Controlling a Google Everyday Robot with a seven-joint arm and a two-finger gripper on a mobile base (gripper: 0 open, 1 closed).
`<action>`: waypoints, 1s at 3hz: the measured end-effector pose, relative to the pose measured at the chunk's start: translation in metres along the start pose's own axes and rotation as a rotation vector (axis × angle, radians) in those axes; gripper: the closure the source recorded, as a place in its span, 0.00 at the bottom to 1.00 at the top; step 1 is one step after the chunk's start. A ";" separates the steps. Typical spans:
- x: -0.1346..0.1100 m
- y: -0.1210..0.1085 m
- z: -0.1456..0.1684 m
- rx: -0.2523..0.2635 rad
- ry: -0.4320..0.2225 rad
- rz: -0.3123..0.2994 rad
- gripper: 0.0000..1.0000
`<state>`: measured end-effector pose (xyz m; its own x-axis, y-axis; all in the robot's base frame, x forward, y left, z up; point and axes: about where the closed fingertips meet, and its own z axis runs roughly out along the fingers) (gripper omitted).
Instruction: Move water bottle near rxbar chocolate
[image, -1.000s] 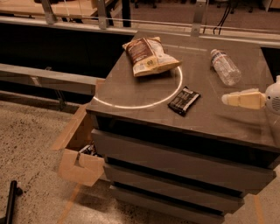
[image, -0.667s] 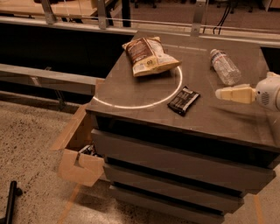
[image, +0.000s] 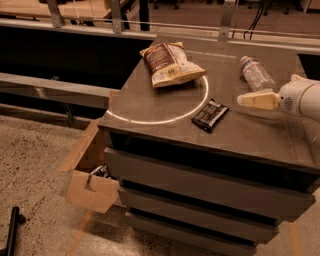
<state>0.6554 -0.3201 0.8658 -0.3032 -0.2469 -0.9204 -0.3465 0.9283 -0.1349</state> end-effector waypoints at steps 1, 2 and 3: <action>-0.004 -0.006 0.014 -0.003 -0.007 -0.013 0.00; -0.006 -0.015 0.028 0.002 -0.017 -0.006 0.25; -0.006 -0.017 0.032 0.003 -0.020 -0.004 0.49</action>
Offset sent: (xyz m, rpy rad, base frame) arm 0.0434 -0.0135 -0.0021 0.0083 -0.0251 -0.0102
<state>0.6919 -0.3252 0.8618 -0.2843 -0.2449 -0.9269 -0.3446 0.9283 -0.1396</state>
